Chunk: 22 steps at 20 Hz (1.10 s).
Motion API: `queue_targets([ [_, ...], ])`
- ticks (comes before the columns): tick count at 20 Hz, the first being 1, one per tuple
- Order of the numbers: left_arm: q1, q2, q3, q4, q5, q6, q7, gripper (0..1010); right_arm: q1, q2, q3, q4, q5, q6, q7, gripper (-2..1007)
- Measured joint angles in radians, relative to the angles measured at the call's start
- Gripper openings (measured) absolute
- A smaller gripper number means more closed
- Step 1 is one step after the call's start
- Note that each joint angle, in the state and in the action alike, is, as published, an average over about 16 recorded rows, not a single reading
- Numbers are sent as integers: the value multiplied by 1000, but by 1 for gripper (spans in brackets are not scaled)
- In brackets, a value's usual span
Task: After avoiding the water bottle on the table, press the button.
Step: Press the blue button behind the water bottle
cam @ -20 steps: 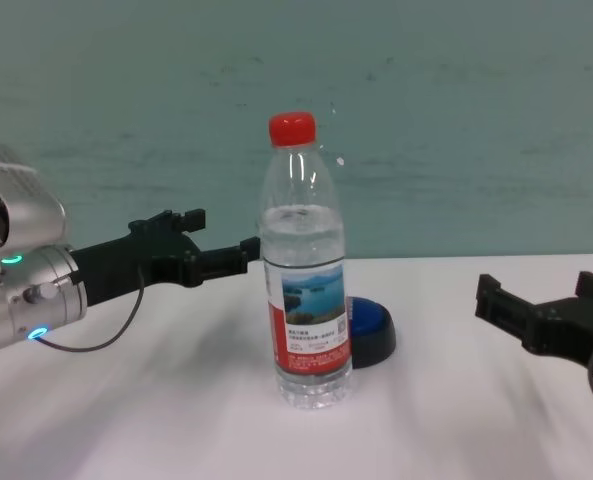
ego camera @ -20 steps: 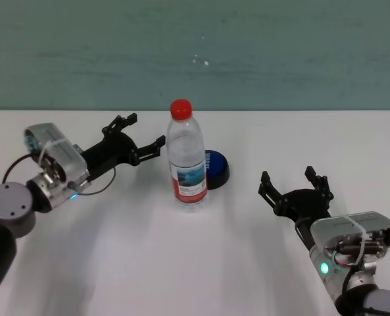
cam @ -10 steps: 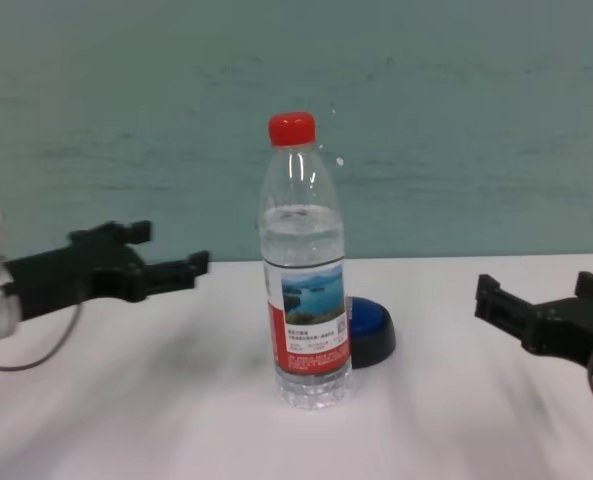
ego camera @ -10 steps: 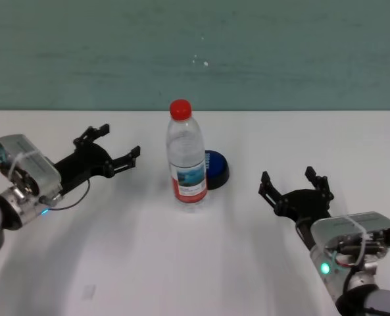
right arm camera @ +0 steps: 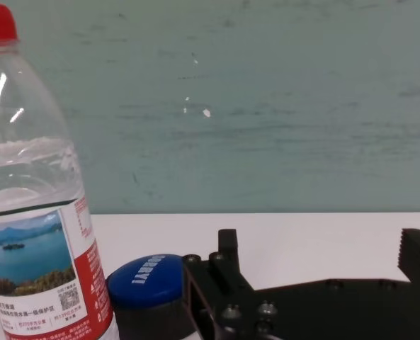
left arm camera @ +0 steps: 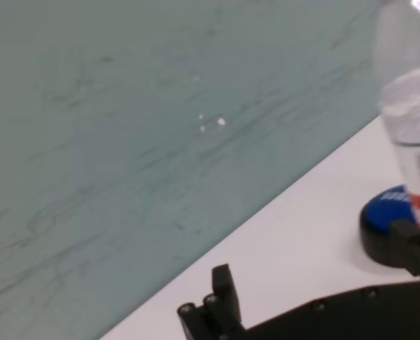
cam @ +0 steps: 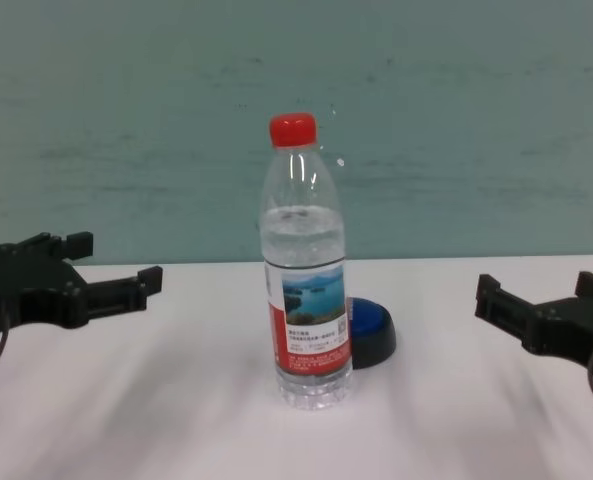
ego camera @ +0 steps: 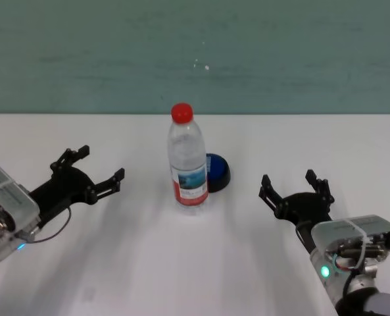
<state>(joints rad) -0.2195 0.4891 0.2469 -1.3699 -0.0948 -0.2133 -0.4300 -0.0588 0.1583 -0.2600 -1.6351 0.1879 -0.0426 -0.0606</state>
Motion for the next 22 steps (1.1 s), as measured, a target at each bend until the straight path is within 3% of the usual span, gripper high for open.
queue_targets([
  [5, 114, 11, -33, -153, 6, 64, 55, 1000, 0, 0, 0, 0, 0, 0, 0, 1003],
  [12, 239, -21, -62, -307, 34, 109, 134, 1000, 0, 0, 0, 0, 0, 0, 0, 1003],
  [17, 306, -57, -69, -375, 59, 109, 177, 1000, 0, 0, 0, 0, 0, 0, 0, 1003],
  [22, 349, -95, -68, -400, 79, 75, 201, 1000, 0, 0, 0, 0, 0, 0, 0, 1003],
])
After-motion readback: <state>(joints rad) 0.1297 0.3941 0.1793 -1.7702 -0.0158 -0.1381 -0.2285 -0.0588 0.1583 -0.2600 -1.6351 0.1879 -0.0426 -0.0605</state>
